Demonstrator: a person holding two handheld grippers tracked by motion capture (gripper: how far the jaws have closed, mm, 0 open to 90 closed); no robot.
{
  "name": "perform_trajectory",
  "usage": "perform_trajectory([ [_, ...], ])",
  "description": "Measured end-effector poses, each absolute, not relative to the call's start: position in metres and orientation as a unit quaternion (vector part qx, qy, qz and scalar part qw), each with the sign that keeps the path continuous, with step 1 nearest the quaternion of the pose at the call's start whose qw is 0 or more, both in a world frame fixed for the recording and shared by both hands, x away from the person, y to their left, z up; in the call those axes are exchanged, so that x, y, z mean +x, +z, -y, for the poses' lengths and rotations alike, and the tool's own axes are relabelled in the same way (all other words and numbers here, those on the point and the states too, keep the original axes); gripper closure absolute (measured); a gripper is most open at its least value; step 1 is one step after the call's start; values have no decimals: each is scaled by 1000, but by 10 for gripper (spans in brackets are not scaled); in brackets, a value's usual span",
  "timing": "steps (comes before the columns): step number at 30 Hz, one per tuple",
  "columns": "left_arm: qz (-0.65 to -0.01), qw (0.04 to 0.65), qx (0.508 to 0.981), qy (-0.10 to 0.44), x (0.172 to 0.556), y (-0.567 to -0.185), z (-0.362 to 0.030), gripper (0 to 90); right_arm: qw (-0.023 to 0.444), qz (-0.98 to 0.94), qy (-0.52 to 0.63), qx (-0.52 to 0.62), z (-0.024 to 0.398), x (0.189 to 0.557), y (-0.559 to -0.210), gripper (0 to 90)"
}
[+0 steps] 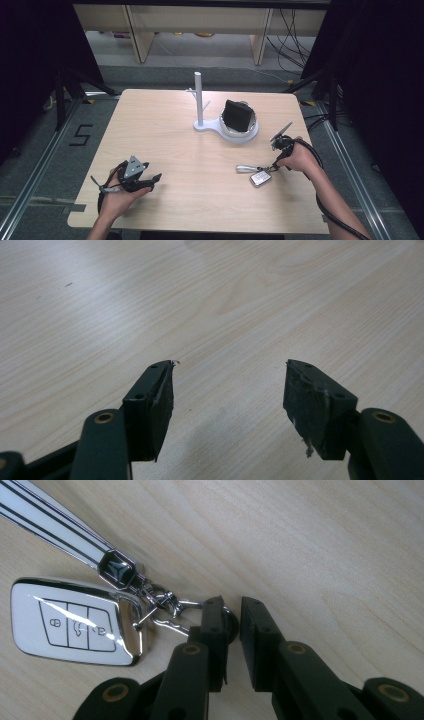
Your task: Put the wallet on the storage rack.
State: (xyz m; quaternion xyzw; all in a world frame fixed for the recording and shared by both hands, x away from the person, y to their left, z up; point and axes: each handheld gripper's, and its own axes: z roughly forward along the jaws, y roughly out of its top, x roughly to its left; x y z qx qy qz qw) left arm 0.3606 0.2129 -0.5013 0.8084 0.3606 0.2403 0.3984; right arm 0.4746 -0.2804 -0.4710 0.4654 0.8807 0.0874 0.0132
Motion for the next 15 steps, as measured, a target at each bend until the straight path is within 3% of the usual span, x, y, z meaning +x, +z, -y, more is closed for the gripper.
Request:
perform_trajectory([
  [10,-357,399,809,240,360,-502,-212,364,23,-878,75,472,280,471,-470,826],
  [13,-350,393,814,247,362,-500,-214,364,33,-879,76,470,281,472,-471,746],
  [15,-359,399,809,240,360,-500,-213,365,23,-870,81,485,282,471,-470,771],
])
